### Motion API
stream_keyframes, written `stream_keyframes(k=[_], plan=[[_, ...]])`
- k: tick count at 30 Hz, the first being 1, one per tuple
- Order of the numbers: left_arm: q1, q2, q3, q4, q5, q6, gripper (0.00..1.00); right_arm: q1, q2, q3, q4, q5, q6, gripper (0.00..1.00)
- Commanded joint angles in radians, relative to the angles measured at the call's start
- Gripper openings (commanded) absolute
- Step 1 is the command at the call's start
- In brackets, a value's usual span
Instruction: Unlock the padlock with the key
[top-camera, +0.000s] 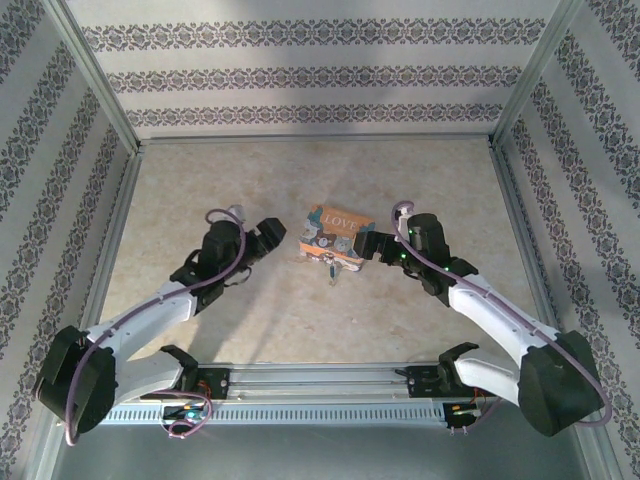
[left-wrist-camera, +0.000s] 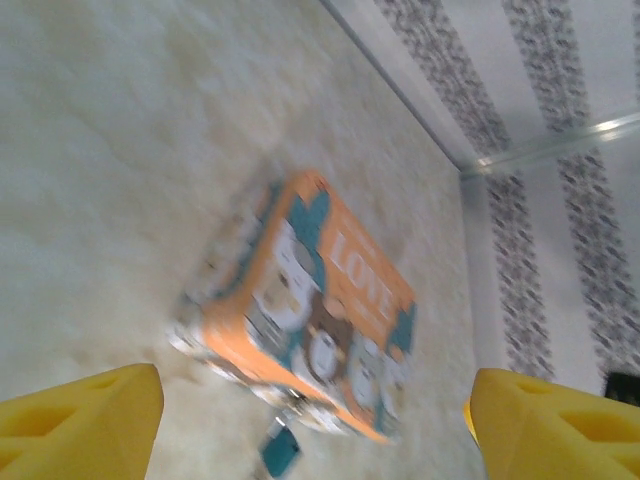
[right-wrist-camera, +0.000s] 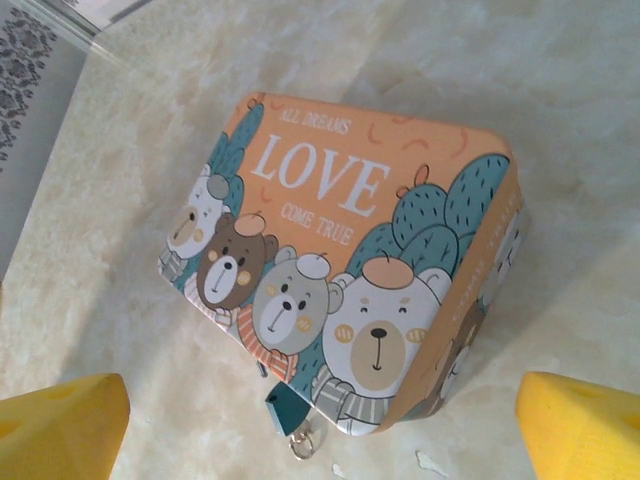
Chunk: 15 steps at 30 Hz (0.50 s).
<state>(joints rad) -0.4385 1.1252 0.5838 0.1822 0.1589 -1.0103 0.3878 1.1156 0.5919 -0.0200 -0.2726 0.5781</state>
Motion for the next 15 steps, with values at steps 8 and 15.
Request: stream_keyframes(k=[8,15], plan=[[0.153,0.313,0.255,-0.156,0.383,0.303,0.78,-0.013,0.126,0.064,-0.012,-0.057,0.027,0.99],[0.141,0.600,0.413,-0.111,0.569,0.314,0.67,-0.013,0.229,0.122,-0.006,-0.079,0.019,0.96]])
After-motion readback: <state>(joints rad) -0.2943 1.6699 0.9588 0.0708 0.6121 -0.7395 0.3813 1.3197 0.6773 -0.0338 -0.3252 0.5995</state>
